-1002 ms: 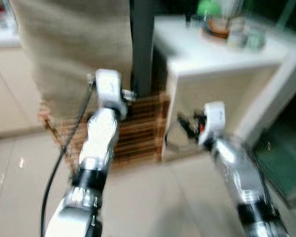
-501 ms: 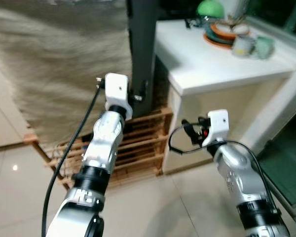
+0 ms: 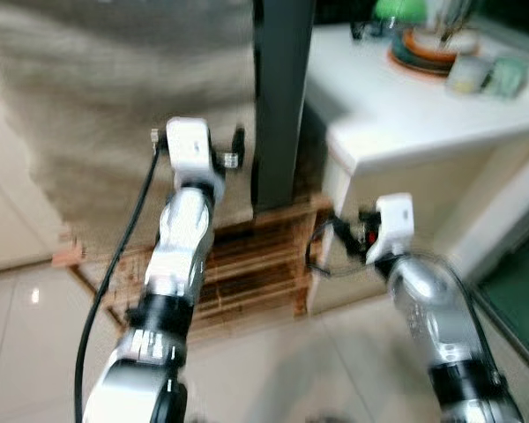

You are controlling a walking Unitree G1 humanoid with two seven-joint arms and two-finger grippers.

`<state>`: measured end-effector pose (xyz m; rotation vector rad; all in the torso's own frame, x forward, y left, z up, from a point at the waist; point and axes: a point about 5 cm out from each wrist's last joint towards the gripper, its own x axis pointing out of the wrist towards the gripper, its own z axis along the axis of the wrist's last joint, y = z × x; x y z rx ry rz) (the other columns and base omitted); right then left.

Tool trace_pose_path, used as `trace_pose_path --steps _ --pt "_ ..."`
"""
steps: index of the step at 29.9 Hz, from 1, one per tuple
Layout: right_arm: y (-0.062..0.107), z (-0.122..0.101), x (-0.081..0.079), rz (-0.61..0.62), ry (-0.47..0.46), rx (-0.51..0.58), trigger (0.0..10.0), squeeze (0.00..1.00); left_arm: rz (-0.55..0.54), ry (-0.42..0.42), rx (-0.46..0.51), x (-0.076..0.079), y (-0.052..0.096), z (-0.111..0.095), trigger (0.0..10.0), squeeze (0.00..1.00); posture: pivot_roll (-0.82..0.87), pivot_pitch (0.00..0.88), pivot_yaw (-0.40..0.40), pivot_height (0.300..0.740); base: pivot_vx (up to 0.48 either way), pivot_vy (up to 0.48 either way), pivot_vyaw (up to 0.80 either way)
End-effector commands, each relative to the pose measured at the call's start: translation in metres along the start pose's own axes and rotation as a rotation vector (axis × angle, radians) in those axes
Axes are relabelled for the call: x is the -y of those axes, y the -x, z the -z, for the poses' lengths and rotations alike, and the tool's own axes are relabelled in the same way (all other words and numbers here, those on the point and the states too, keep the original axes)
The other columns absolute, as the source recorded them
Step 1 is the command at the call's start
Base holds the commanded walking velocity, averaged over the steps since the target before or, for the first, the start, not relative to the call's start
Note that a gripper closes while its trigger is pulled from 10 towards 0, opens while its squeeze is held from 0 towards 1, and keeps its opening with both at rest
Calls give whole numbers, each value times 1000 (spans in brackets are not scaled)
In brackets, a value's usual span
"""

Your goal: Restocking fridge

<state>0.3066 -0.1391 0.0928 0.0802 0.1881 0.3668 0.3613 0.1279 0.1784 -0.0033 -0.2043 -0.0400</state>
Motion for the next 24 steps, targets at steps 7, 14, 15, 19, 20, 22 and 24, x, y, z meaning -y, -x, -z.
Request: trace_pose_path --steps 7,14,15,19,20,22,24 --pt "3 -3 4 13 15 6 10000 137 -45 3 9 -10 -7 -6 10000 0 -152 0 10 740 60 0 0" --pt "6 -1 7 21 19 3 10000 137 -133 -42 -20 -26 -8 -3 10000 0 -155 0 8 740 424 0 0" --pt "6 -1 7 20 20 2 10000 137 -134 -48 -23 -27 -9 -3 10000 0 -154 0 6 740 439 0 0" --pt "7 -1 6 18 21 0 10000 141 -146 -49 -23 -31 -11 -4 10000 0 -155 0 6 740 440 0 0" --pt "7 0 6 17 21 -1 10000 137 -151 -49 -23 -33 -13 -5 10000 0 -156 0 6 740 439 0 0" --pt "8 0 6 17 21 -2 10000 141 -158 -48 -22 -35 -13 -6 10000 0 -158 0 6 740 439 0 0" --pt "9 1 6 16 22 -4 10000 137 -167 -49 -21 -39 -15 -7 10000 0 -161 0 7 740 442 0 0"
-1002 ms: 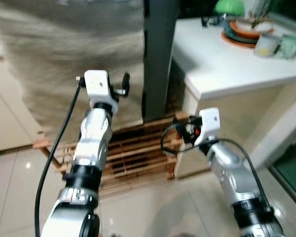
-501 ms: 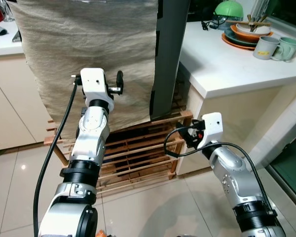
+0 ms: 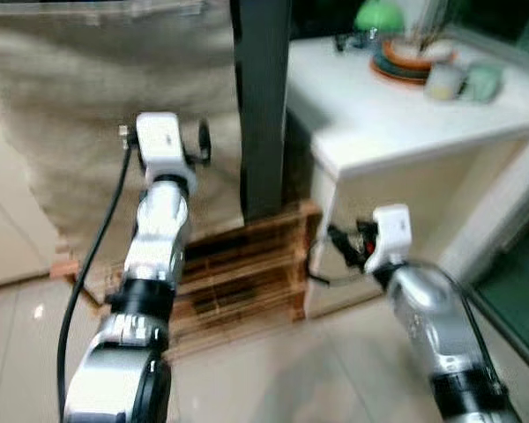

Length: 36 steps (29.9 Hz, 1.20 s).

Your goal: Restocking fridge

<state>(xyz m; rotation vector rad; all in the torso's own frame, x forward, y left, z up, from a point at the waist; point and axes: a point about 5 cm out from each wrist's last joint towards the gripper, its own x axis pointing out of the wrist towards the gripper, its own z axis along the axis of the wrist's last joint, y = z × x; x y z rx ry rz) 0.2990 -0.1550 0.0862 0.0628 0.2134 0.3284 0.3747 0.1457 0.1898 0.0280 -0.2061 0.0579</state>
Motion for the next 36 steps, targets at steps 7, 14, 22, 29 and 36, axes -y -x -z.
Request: trace_pose_path --steps 7,14,22,29,36 --pt "2 -3 -4 -12 13 10 10000 137 -117 5 -33 -29 -7 2 10000 0 -175 0 14 740 439 0 0" --pt "4 -3 -3 -2 11 14 10000 141 -67 1 2 -16 -7 -1 10000 0 -177 0 14 740 250 0 0" --pt "5 -11 2 46 37 61 10000 141 124 -4 -46 25 10 17 10000 0 -174 0 13 740 0 0 -282" --pt "9 -16 10 116 57 114 10000 141 214 8 -106 38 27 34 10000 0 -173 0 11 740 0 0 -750" --pt "13 -19 18 200 86 151 10000 149 299 -5 -103 46 33 38 10000 0 -174 0 11 740 0 0 -750"
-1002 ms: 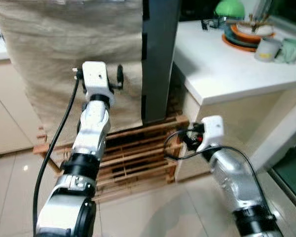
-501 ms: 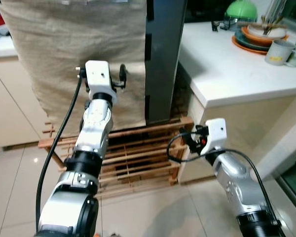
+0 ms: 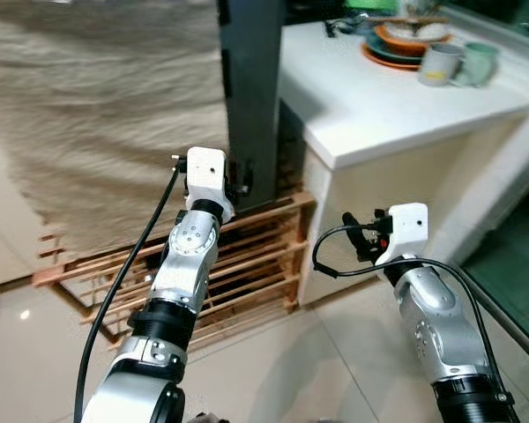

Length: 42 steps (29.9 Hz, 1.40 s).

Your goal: Restocking fridge

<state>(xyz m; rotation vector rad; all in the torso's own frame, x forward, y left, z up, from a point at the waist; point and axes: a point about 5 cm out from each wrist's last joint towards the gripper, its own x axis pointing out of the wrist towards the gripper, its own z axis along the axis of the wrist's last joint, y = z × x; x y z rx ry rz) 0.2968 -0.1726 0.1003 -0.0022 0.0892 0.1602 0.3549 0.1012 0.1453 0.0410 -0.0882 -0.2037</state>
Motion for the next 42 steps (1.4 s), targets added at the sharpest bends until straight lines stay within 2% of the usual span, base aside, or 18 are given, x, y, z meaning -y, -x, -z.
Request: trace_pose_path --steps 1,3,8,9,12,15,17,19,20,24,26,28,30,35,38,42 --pt "1 -5 4 29 18 33 10000 149 35 -19 8 2 2 0 10000 0 -174 0 11 740 0 0 -750" --pt "1 -8 7 70 44 61 10000 149 105 -9 4 3 3 7 10000 0 -177 0 10 740 0 0 -750" --pt "3 -11 14 151 55 85 10000 153 87 43 1 -6 5 13 10000 0 -179 0 8 740 156 0 -750" --pt "6 -10 21 209 67 91 10000 153 84 62 -11 -8 6 16 10000 0 -179 0 6 740 439 0 -750" --pt "10 -5 30 272 101 83 10000 153 114 99 -11 -2 7 18 10000 0 -188 0 10 740 440 0 -750" --pt "11 0 34 301 83 64 10000 157 166 109 2 7 6 17 10000 0 -189 0 10 740 439 0 -748" --pt "11 0 37 318 91 68 10000 157 212 102 -3 16 5 17 10000 0 -212 0 18 740 371 0 -750" --pt "11 -1 38 323 95 70 10000 157 225 99 -8 19 4 17 10000 0 -215 0 19 740 296 0 -750" --pt "11 -2 40 332 101 73 10000 153 245 51 -21 23 3 18 10000 0 -217 0 19 740 0 0 -750" --pt "14 0 45 363 119 70 10000 153 245 22 -80 22 1 24 10000 0 -214 0 14 740 0 0 -750" --pt "15 2 48 376 128 68 10000 157 295 -42 -181 25 3 35 10000 0 -209 0 11 740 0 0 -750" --pt "15 3 48 378 127 65 10000 153 303 -64 -187 24 4 36 10000 0 -190 0 4 740 0 0 -750" --pt "15 7 45 368 119 53 10000 157 314 -50 -183 20 8 37 10000 0 -177 0 1 740 0 0 -750" --pt "11 12 38 331 84 28 10000 165 234 32 -164 7 11 38 10000 0 -166 0 2 740 0 0 -746" --pt "8 13 31 289 58 25 10000 153 129 76 -163 -1 11 37 10000 0 -164 0 2 740 0 0 -635" --pt "7 13 29 271 66 27 10000 137 63 98 -170 -3 17 39 10000 0 -162 0 2 740 0 0 0"
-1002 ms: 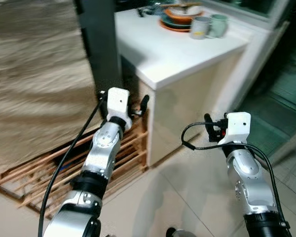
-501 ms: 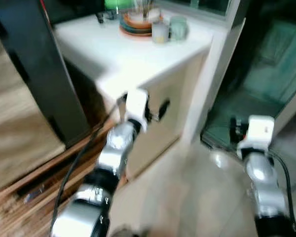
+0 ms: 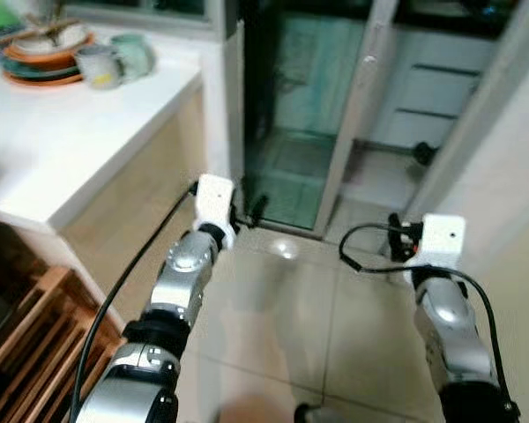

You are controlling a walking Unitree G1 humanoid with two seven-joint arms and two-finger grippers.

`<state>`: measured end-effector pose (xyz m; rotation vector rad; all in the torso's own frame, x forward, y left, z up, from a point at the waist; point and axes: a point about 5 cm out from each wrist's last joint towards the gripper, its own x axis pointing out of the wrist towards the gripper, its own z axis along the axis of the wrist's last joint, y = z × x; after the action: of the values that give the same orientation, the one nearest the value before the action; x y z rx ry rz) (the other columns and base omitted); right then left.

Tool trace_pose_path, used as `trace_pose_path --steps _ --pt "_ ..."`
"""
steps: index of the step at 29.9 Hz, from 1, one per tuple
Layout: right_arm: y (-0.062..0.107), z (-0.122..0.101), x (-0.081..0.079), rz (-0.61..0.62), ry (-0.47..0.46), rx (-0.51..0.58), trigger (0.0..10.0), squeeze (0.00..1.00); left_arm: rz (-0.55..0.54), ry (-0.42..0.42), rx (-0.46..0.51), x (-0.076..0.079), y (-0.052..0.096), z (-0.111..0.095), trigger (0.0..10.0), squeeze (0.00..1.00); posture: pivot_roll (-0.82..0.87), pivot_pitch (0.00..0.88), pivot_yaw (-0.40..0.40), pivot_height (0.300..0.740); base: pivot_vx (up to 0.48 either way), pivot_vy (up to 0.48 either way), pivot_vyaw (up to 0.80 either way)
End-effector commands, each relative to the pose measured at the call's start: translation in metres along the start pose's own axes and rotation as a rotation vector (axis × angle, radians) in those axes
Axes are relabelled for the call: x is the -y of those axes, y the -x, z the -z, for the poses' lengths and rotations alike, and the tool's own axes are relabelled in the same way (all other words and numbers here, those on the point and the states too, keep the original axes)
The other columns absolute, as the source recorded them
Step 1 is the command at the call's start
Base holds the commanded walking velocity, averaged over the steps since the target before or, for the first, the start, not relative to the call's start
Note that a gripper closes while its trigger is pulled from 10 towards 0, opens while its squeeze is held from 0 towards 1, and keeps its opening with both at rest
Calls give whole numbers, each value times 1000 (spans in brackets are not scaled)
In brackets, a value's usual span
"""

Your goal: Restocking fridge

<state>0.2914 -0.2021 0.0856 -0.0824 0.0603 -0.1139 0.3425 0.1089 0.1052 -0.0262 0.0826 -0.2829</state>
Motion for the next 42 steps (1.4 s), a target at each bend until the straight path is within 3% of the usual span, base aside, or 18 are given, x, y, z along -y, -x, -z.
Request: trace_pose_path --steps 1,3,4,5,7,8,11,13,14,18,19,22,24,26,38,41,42 --pt "-3 -2 -1 -12 -27 -2 10000 137 -75 -26 -19 -2 8 4 10000 0 -160 0 2 740 0 0 0" --pt "-4 -1 -1 -14 -63 -11 10000 137 -138 -105 -40 -8 14 7 10000 0 -161 0 4 740 0 0 0" --pt "-4 -1 -1 -14 -63 -11 10000 137 -138 -105 -40 -8 14 7 10000 0 -161 0 4 740 0 0 0" --pt "-5 -1 0 -21 -136 -22 10000 141 -207 -182 -69 -22 24 8 10000 0 -160 0 4 740 0 0 0" --pt "-5 -2 0 -26 -164 -24 10000 141 -232 -213 -83 -28 28 8 10000 0 -160 0 4 740 0 0 0" --pt "-5 -4 2 -29 -162 -22 10000 133 -228 -208 -152 -41 45 15 10000 0 -154 0 2 740 0 0 0" --pt "-4 -4 4 -28 -143 -24 10000 129 -186 -160 -202 -41 56 20 10000 0 -142 0 -7 740 0 0 0" --pt "1 -2 7 -22 -99 -33 10000 133 -47 -122 -191 -25 64 13 10000 0 -137 0 -20 740 0 0 0" --pt "2 -2 8 -22 -84 -35 10000 133 -35 -129 -173 -22 66 9 10000 0 -137 0 -20 740 0 0 0" --pt "5 -3 7 -38 -61 -27 10000 129 -22 -110 -130 -14 65 3 10000 0 -133 0 -30 740 0 0 0" --pt "5 -3 4 -56 -50 -21 10000 129 -27 -83 -75 -8 59 -3 10000 0 -136 0 -29 740 480 0 0" --pt "3 -4 1 -69 -40 -14 10000 129 -36 -64 -39 -4 51 -10 10000 0 -133 0 -27 740 480 0 0" --pt "1 -6 -3 -78 -42 -4 10000 129 -13 -29 -18 7 35 -19 10000 0 -145 0 -27 740 480 0 0" --pt "1 -7 -4 -78 -41 -3 10000 133 -10 -25 -17 8 33 -20 10000 0 -154 0 -28 740 480 0 0" --pt "3 -4 -3 -75 -35 -13 10000 129 15 -23 -49 14 34 -8 10000 0 -160 0 -27 740 480 0 0" --pt "3 -3 -4 -82 -40 -23 10000 133 -10 -21 -56 12 36 -7 10000 0 -157 0 -30 740 480 0 0" --pt "3 -2 -6 -105 -52 -38 10000 133 -105 -61 -138 -1 40 4 10000 0 -156 0 -33 740 442 0 0"
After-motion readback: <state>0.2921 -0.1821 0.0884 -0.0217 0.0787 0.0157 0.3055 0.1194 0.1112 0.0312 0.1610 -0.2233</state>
